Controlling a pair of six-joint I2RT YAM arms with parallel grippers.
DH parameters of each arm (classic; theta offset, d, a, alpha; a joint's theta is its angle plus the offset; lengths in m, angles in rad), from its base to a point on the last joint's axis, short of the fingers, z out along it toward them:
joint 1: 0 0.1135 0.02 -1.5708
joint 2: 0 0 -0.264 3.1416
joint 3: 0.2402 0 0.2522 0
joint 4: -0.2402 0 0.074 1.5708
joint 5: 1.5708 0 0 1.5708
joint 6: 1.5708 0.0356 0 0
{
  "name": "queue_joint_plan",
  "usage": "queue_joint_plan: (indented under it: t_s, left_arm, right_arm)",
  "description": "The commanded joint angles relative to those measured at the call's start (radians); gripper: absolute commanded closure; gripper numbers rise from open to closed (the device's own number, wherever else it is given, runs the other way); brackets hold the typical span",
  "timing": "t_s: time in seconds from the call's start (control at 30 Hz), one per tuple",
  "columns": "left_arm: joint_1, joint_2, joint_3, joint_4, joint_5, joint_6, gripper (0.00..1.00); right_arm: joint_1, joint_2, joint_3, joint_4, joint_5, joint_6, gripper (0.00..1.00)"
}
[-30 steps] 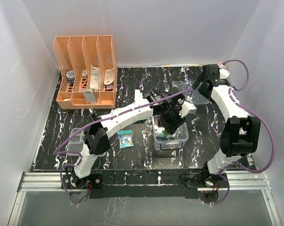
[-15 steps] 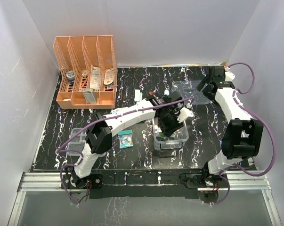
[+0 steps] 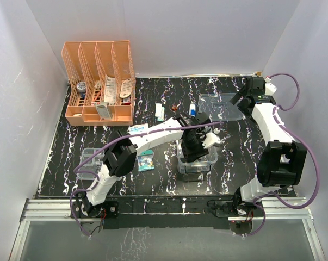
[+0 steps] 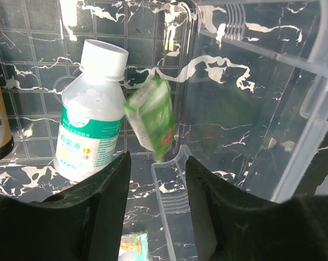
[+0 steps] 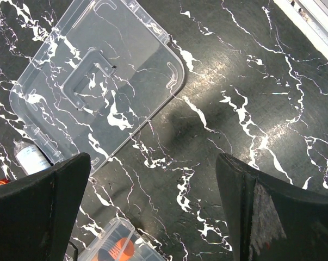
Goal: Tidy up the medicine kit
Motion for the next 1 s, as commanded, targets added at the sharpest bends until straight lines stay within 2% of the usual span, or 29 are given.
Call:
queue_joint_plan:
  t_s: [0.0, 0.17, 0.3, 0.47, 0.73, 0.97]
  left_arm:
    - [-0.008, 0.03, 0.007, -0.033, 0.013, 0.018, 0.55]
    - [-0.009, 0.052, 0.01, -0.039, 0.006, 0.024, 0.55]
    - [-0.009, 0.051, 0.034, -0.031, -0.017, 0.02, 0.49]
    - [-0.008, 0.054, 0.139, 0.004, -0.09, 0.015, 0.41]
    - [-0.009, 0.015, 0.232, -0.024, -0.094, 0.006, 0.39]
    - [0.015, -0.058, 0.279, 0.044, -0.235, -0.073, 0.37]
  right_arm:
    - [-0.017, -0.042, 0.01, 0.043, -0.005, -0.021, 0.02]
    - [-0.031, -0.052, 0.01, 0.039, -0.007, -0.029, 0.02]
    - [-0.042, -0.057, 0.006, 0.04, -0.013, -0.035, 0.02]
    - [-0.045, -0.053, 0.015, 0.038, -0.026, -0.04, 0.02]
    - [-0.044, -0.041, 0.068, 0.013, -0.025, -0.058, 0.02]
    - [-0.044, -0.048, 0.105, -0.031, -0.044, -0.059, 0.02]
